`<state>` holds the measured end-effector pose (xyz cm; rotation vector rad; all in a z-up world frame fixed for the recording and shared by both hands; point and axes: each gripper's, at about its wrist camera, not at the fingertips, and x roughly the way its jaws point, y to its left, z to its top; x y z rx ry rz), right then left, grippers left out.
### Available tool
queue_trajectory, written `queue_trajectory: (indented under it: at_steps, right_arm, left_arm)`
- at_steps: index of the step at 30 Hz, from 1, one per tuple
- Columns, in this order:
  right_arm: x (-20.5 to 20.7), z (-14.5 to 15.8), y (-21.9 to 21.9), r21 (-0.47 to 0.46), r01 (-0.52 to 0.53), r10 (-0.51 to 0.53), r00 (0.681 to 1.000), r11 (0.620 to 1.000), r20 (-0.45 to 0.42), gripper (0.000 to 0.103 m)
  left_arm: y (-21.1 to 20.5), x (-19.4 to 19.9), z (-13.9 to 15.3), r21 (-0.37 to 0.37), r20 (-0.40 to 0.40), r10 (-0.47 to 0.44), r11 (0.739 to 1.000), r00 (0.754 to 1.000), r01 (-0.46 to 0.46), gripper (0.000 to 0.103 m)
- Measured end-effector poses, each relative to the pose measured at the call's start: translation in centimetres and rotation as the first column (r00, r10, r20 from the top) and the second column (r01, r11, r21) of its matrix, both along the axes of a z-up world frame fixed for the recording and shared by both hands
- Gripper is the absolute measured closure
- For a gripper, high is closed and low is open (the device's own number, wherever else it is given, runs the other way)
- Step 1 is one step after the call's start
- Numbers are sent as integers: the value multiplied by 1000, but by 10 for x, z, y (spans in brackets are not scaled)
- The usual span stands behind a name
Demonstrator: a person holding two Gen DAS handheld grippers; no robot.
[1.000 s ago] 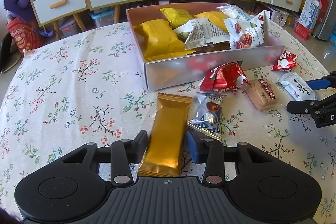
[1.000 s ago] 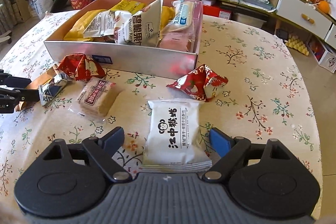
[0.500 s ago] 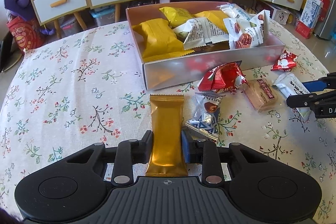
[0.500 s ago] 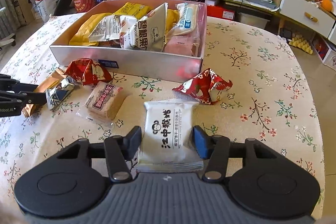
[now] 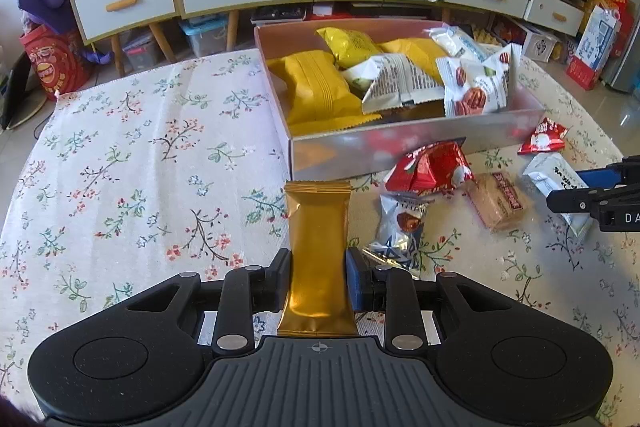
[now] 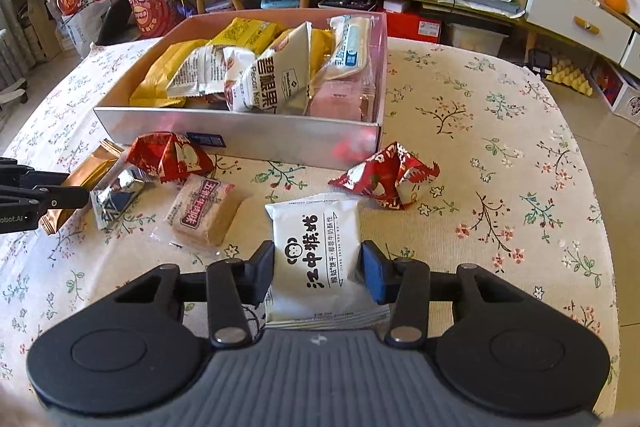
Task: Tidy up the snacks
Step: 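Carry both held packets up over the pink box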
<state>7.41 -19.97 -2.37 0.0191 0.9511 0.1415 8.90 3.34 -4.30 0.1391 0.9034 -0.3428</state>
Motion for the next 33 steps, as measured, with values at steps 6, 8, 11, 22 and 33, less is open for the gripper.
queue_trajectory:
  at_steps: [6, 8, 11, 22, 33]
  right_arm:
    - [1, 9, 0, 19, 7, -7, 1000, 1000, 12, 61]
    - [1, 12, 0, 31, 8, -8, 1000, 999, 16, 61]
    - [2, 17, 2, 42, 7, -8, 1000, 999, 22, 61]
    - [8, 37, 17, 116, -4, -3, 999, 993, 53, 61]
    - [33, 56, 33, 209, 41, -66, 991, 977, 116, 61]
  left_arm:
    - [3, 0, 11, -30, 16, 6, 1000, 1000, -5, 77]
    - [4, 0, 16, -41, 22, 8, 999, 1000, -7, 77]
    - [5, -1, 22, -59, 33, 10, 998, 999, -8, 77]
    - [-5, 5, 39, -115, 51, 28, 993, 998, -22, 77]
    - [-16, 37, 51, -182, 70, 149, 974, 986, -134, 77]
